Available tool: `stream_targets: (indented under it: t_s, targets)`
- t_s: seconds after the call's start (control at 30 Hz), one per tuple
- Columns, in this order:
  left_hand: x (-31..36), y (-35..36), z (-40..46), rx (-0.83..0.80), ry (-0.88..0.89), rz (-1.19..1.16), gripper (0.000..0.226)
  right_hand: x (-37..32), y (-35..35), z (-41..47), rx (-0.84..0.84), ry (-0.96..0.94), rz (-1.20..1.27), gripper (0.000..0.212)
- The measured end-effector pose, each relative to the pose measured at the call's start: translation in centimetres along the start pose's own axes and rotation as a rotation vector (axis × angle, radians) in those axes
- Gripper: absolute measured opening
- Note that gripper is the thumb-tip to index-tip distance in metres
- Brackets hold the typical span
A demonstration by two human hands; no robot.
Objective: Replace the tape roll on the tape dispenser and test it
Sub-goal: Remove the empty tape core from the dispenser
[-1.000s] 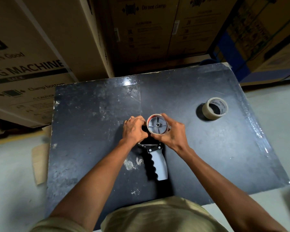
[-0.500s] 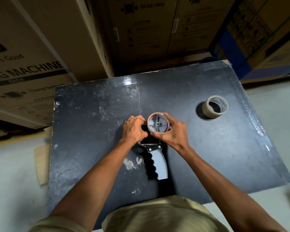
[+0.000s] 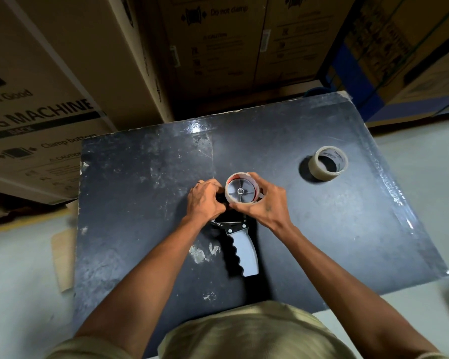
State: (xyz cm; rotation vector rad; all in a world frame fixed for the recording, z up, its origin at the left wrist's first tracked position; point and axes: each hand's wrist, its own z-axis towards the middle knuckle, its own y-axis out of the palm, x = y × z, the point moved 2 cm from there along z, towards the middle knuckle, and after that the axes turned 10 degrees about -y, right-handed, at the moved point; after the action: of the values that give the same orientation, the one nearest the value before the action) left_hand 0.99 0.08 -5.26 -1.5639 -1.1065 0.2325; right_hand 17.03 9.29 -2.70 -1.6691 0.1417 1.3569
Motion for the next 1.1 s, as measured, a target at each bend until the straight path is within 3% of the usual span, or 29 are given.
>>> stream_targets:
  t_s: [0.23, 0.4, 0.73, 0.93, 1.1]
  targets:
    - [-0.2, 0.3, 0.0, 0.022, 0.032, -0.001, 0.037, -0.6, -0.8, 0.5, -0.063, -0.044, 0.038, 0.086]
    - [-0.5, 0.4, 0.1, 0.007, 0.055, -0.075, 0.049, -1.1, -1.2, -0.1, 0.040, -0.003, 0.172, 0.061]
    - [-0.6, 0.0, -0.1, 0.032, 0.129, -0.169, 0.057, -0.3, -2.5, -2.5, 0.165, 0.031, 0.202, 0.082]
    - [-0.9, 0.3, -0.1, 0.000, 0.130, -0.228, 0.059, 1.8, -4.2, -4.7, 0.253, 0.108, 0.154, 0.079]
    - [-1.0, -0.3, -0.4, -0.071, 0.145, -0.367, 0.081, 4.1, -5.6, -6.9, 0.318, 0.165, 0.120, 0.076]
